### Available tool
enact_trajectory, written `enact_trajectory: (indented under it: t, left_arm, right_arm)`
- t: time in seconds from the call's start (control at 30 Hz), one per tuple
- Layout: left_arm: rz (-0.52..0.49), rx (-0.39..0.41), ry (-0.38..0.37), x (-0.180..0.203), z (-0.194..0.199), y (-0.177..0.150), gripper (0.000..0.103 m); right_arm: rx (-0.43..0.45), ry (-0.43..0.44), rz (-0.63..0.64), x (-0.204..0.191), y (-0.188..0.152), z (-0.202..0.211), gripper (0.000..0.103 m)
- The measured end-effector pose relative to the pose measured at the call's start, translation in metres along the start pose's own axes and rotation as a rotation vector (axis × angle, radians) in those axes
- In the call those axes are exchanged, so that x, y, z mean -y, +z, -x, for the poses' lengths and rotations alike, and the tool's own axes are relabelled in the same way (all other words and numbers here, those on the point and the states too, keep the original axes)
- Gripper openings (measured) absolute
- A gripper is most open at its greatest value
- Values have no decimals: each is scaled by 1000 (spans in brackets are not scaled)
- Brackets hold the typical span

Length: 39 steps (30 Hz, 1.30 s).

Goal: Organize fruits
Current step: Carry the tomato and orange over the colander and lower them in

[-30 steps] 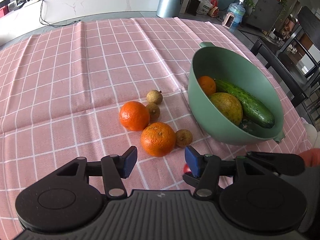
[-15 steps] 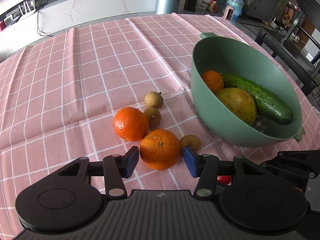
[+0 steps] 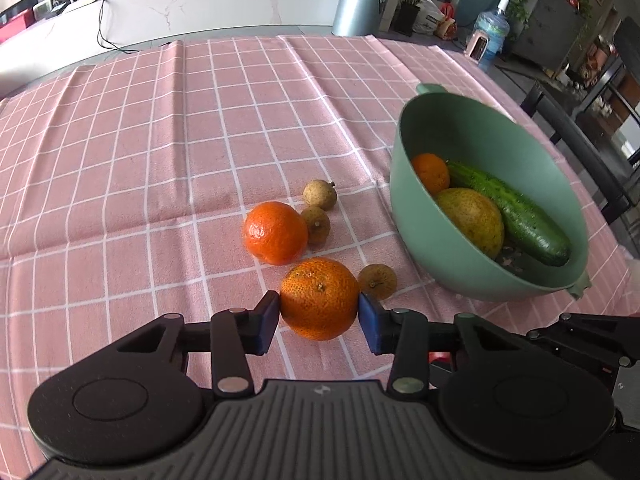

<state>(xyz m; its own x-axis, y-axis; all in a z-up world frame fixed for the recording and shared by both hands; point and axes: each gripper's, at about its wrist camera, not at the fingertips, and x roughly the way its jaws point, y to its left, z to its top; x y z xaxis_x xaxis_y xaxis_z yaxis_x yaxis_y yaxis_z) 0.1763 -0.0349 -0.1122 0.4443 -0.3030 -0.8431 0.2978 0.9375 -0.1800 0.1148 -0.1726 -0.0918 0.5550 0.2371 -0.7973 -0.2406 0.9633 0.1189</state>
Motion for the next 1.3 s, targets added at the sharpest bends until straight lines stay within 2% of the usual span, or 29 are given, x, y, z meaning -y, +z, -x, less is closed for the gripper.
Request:
enact_trajectory:
  t: [0.23,0.4,0.7,0.87,1.07,1.3]
  left_arm:
    - [57,41,-85,12,36,3,48]
    - [33,65,-143,32,51,20,48]
    - [-62,78,-113,76,39,60,48]
    - [-84,47,-80,89,14,81,48]
    - [-108,6,-39,99,-13,97,48]
    - [-100,-34,-19,98,-33,103,48]
  right_arm:
    - [41,46,8,5,-1,33,25]
    - [64,78,-6,25,5,61,25]
    - [151,-50,-30,73,33,86,25]
    - [113,-112,-59,102,49,64,25]
    - [45,-160,-32,123,65,28,25]
    - [-21,-163,-18,138,75,-4,25]
